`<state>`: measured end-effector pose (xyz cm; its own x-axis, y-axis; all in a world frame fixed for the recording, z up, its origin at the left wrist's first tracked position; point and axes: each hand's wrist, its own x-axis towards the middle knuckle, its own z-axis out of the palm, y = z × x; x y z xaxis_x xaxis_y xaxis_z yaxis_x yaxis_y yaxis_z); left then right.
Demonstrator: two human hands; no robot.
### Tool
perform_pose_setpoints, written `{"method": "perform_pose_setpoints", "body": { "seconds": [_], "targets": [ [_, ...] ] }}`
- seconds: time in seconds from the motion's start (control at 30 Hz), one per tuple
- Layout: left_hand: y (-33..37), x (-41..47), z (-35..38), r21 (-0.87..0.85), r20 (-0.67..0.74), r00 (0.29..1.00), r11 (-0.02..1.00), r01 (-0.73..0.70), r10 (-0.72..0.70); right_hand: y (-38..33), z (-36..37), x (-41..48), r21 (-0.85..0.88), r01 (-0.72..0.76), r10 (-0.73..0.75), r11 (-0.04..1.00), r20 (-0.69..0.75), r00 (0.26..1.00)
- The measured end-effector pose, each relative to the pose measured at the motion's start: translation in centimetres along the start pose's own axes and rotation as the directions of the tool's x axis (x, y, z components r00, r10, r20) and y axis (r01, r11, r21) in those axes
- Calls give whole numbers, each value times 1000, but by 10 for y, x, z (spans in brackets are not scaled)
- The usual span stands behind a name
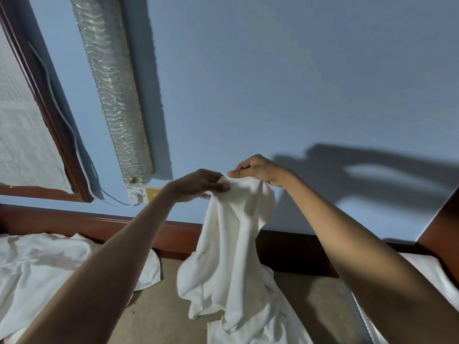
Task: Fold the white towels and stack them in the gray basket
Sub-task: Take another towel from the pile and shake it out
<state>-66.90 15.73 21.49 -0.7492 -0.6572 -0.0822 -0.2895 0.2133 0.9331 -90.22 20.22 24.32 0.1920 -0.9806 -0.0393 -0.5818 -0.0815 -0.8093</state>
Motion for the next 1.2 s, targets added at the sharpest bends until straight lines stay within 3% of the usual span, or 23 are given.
{"method": "perform_pose_setpoints", "body": {
  "seconds": [0.2,0.37,0.47,0.57,0.77,0.83,0.9,0.97,1.03,1.2],
  "targets": [
    [-39,-5,-33,59,-218,976,998,-11,23,9,-11,-14,20,-19,19,1000,6,1000],
    [-13,6,-8,96,-44,998,995,-40,45,3,-6,-8,16,17,-16,1000,-18,1000],
    [-5,13,-12,36,-122,988,995,-92,95,6,-7,-6,38,26,-26,999,-9,1000],
    [-5,12,-27,-73,-198,978,994,-79,63,18,-12,-8,23,-80,79,997,57,995],
    [10,16,-24,57,-103,993,997,-45,51,8,-15,-1,329,53,-21,943,-101,995],
    [15,18,-20,67,-145,983,992,-106,115,6,-12,3,334,76,-31,939,-138,990],
    [18,19,-20,15,-227,961,988,-156,155,9,-6,4,270,11,15,963,-92,996],
    [20,19,-23,-69,-284,948,983,-168,143,13,0,3,202,-73,73,977,8,997],
    [20,18,-26,-98,-281,954,986,-138,106,12,5,4,279,-76,71,957,26,997],
    [28,17,-29,100,-368,917,987,-124,153,-9,9,12,294,-32,32,955,2,999]
  ]
}}
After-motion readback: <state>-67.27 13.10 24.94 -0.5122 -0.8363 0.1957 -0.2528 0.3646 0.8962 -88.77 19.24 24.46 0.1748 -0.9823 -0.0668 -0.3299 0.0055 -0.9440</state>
